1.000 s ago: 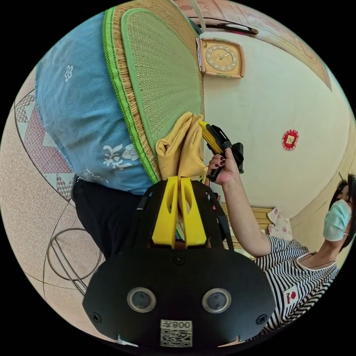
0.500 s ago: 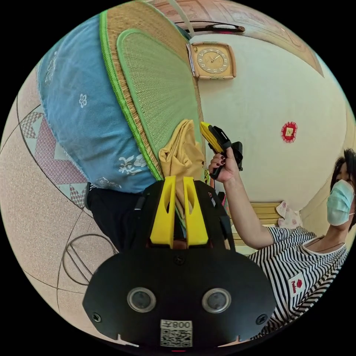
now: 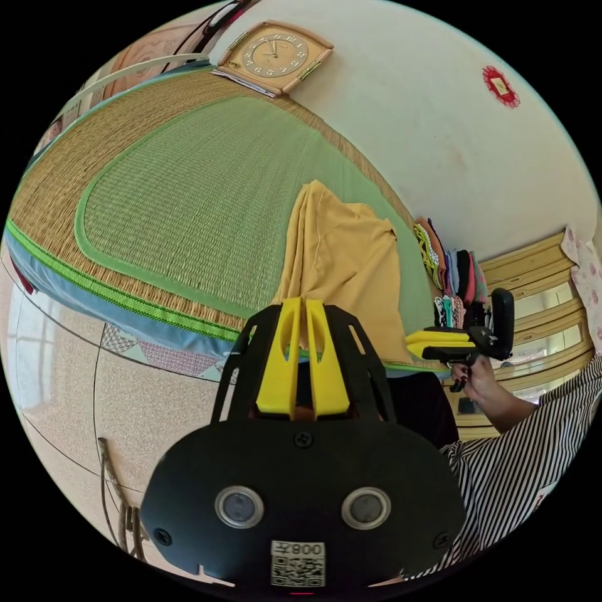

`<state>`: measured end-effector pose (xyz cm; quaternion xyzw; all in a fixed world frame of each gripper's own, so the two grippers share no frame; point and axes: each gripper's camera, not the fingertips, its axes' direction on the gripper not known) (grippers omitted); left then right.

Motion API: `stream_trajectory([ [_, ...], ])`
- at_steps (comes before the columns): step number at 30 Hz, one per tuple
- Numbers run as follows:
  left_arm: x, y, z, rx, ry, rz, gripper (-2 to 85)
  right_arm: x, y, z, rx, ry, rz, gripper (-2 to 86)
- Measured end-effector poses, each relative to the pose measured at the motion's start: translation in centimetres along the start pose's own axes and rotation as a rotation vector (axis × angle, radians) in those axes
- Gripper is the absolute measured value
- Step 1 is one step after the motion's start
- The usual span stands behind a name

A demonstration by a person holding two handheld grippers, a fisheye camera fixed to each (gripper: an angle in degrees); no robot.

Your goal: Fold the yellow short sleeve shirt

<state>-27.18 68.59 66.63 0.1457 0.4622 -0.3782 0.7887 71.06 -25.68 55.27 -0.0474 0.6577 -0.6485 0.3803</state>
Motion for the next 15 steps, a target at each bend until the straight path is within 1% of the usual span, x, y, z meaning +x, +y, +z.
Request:
stream_trajectory([
  [3, 0.2, 0.1, -0.4, 0.011, -0.010, -0.012, 1.4, -2.7, 0.6, 1.4, -0.025, 0.140, -0.099, 7.1],
  [7, 1.0, 0.2, -0.3, -0.008, -0.031, -0.002, 1.2, -4.9, 0.7, 3.8, -0.080, 0.248, -0.192, 5.8],
  [9, 1.2, 0.4, -0.2, -0.021, -0.044, 0.000, 1.2, -5.6, 1.0, 5.2, -0.101, 0.310, -0.220, 2.1],
  [15, 1.7, 1.0, 0.2, -0.060, -0.089, 0.005, 1.5, -6.3, 1.8, 6.2, -0.112, 0.348, -0.258, 0.1],
])
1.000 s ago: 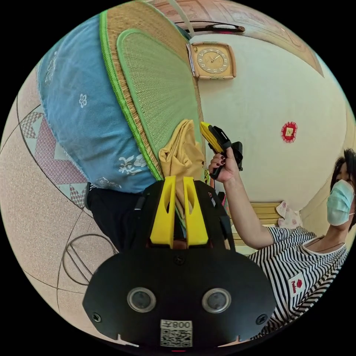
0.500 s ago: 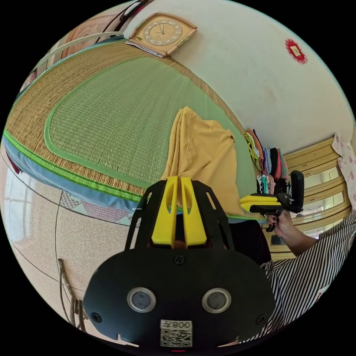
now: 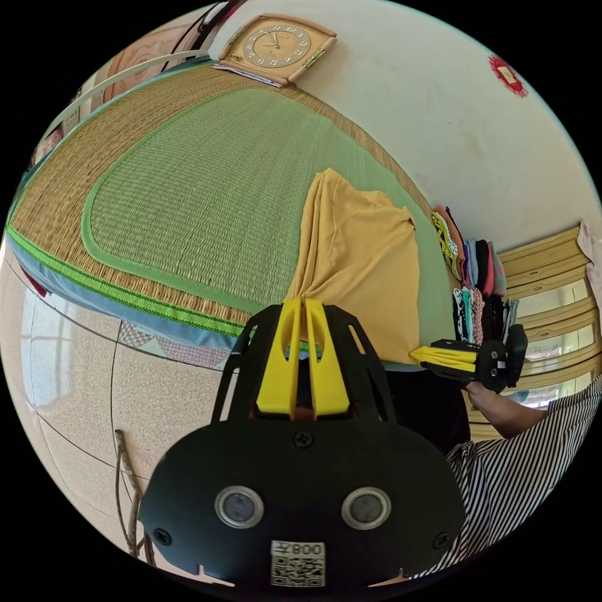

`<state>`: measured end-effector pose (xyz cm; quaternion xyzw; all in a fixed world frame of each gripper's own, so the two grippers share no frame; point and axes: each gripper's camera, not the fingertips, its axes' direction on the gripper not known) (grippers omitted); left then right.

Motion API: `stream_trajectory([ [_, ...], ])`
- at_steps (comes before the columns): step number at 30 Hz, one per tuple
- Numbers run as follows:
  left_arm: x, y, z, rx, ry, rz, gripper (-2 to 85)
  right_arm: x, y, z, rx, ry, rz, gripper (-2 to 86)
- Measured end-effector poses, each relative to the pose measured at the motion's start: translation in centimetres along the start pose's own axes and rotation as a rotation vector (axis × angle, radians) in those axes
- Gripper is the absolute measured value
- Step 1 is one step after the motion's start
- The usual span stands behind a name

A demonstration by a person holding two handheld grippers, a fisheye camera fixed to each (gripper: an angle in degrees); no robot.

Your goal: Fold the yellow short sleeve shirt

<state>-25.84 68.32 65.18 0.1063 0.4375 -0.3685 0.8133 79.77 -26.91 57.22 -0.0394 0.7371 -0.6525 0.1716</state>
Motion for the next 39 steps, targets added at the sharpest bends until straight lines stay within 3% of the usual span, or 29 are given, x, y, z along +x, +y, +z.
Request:
stream_trajectory([
  [9, -0.8, 1.3, -2.5, 0.073, 0.075, -0.020, 6.4, 0.7, 0.7, 1.0, 0.013, -0.076, 0.059, 0.1],
  [16, -3.5, 2.6, -3.0, 0.062, 0.247, -0.086, 11.8, 1.3, 1.5, 1.4, 0.016, -0.101, 0.068, 0.1],
  [28, -4.7, 2.8, -1.9, -0.038, 0.262, -0.095, 3.9, 4.0, 3.6, 2.4, 0.017, -0.176, 0.124, 0.2],
  [39, -5.6, 3.5, -3.4, 0.011, 0.345, -0.104, 3.7, 9.4, 8.0, 1.3, 0.183, -0.562, 0.317, 1.2],
])
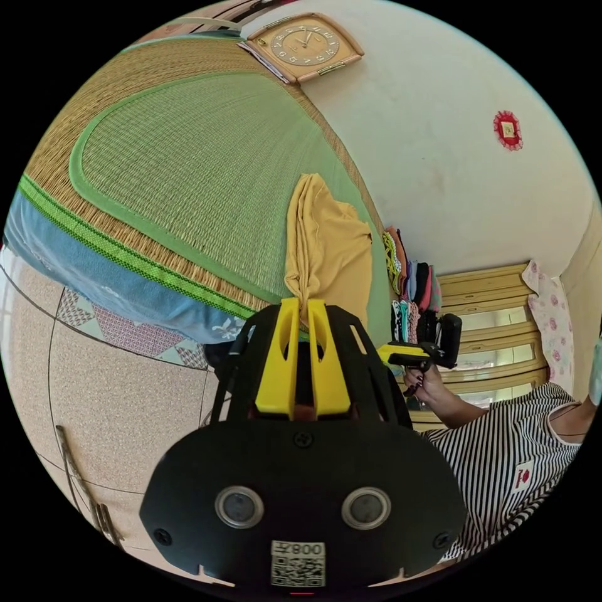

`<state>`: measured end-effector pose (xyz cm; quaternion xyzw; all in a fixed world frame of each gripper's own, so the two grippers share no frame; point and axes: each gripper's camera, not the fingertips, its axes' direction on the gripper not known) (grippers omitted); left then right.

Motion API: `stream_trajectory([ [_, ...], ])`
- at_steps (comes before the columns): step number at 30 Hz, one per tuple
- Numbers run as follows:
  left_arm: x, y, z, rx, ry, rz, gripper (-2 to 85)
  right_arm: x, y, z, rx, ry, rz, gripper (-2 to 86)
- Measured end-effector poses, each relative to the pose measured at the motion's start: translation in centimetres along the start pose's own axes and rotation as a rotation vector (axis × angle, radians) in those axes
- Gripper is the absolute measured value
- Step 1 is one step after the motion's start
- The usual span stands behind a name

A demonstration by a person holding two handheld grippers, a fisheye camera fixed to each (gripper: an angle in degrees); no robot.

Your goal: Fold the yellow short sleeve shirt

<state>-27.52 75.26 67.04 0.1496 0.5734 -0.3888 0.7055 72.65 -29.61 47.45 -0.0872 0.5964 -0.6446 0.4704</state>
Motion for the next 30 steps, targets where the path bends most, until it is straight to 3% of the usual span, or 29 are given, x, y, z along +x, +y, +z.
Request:
stream_trajectory([
  [5, -1.5, 0.4, 0.1, -0.013, -0.015, -0.037, 6.7, 0.9, -0.1, 1.1, -0.005, -0.162, 0.029, 3.0],
  [14, -2.5, 0.6, 0.2, -0.044, -0.003, -0.032, 3.8, 4.9, 4.4, -1.7, -0.009, 0.167, 0.145, 7.1],
  [25, -2.6, 1.2, -0.1, -0.058, -0.032, -0.025, 2.8, 12.8, 6.0, -1.1, 0.094, -0.125, 0.407, 7.9],
  [30, -2.4, 1.4, -0.3, -0.065, -0.040, -0.018, 2.7, 15.2, 7.0, -0.8, 0.106, -0.189, 0.441, 2.9],
])
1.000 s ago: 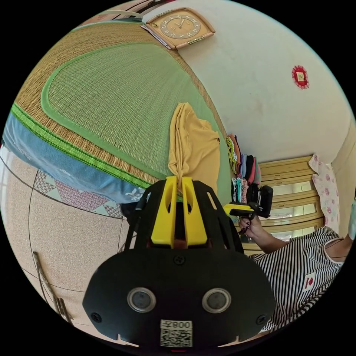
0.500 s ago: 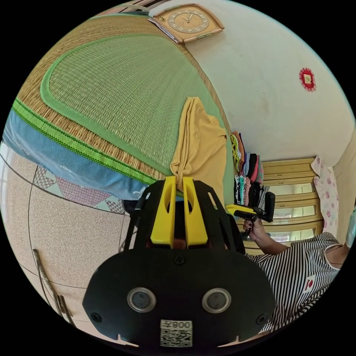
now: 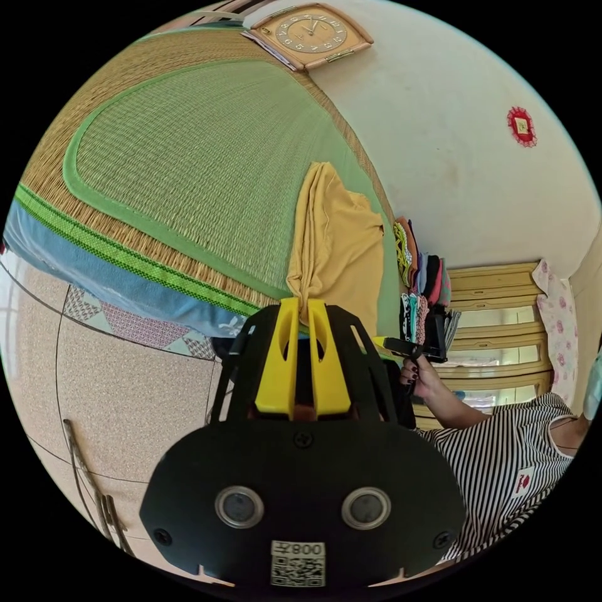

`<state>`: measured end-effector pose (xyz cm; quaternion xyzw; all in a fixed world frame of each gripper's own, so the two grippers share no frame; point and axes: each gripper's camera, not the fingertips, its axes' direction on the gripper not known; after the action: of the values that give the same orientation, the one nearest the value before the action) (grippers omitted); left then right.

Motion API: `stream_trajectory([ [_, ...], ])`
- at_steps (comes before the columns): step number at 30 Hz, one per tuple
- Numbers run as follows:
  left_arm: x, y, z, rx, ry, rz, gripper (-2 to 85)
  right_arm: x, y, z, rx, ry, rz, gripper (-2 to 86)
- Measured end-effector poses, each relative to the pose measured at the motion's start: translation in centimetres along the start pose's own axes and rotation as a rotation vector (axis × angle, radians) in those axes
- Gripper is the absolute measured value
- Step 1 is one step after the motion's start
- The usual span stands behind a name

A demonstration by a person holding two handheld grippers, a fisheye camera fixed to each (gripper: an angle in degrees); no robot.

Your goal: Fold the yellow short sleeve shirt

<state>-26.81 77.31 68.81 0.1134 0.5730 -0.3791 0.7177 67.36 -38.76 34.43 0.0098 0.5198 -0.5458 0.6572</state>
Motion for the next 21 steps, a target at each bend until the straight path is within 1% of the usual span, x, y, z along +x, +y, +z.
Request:
stream_trajectory([
  [4, 1.3, 0.4, -0.8, 0.003, 0.026, 0.031, 2.5, 0.1, -0.1, -2.6, -0.001, 0.003, -0.069, 1.3],
  [9, 3.5, 1.9, 0.0, -0.024, 0.098, 0.065, 2.4, 1.2, 0.4, -8.0, 0.002, 0.128, -0.169, 0.8],
  [13, 3.6, 3.5, 3.3, -0.116, 0.103, 0.013, 2.3, 4.9, 0.6, -8.7, -0.024, 0.201, -0.145, 0.8],
  [14, 3.5, 3.9, 3.8, -0.119, 0.117, -0.015, 2.3, 6.7, 0.8, -8.5, -0.047, 0.219, -0.102, 0.8],
  [16, 3.4, 4.4, 3.8, -0.090, 0.139, -0.044, 2.3, 9.3, 1.5, -8.5, -0.046, 0.186, -0.032, 1.0],
  [19, 3.4, 4.9, 2.9, -0.041, 0.152, -0.069, 2.3, 12.1, 4.1, -9.2, 0.016, 0.047, -0.005, 2.2],
  [21, 3.4, 5.1, 2.5, -0.019, 0.174, -0.077, 2.3, 13.1, 5.9, -8.6, 0.031, -0.096, 0.003, 4.1],
])
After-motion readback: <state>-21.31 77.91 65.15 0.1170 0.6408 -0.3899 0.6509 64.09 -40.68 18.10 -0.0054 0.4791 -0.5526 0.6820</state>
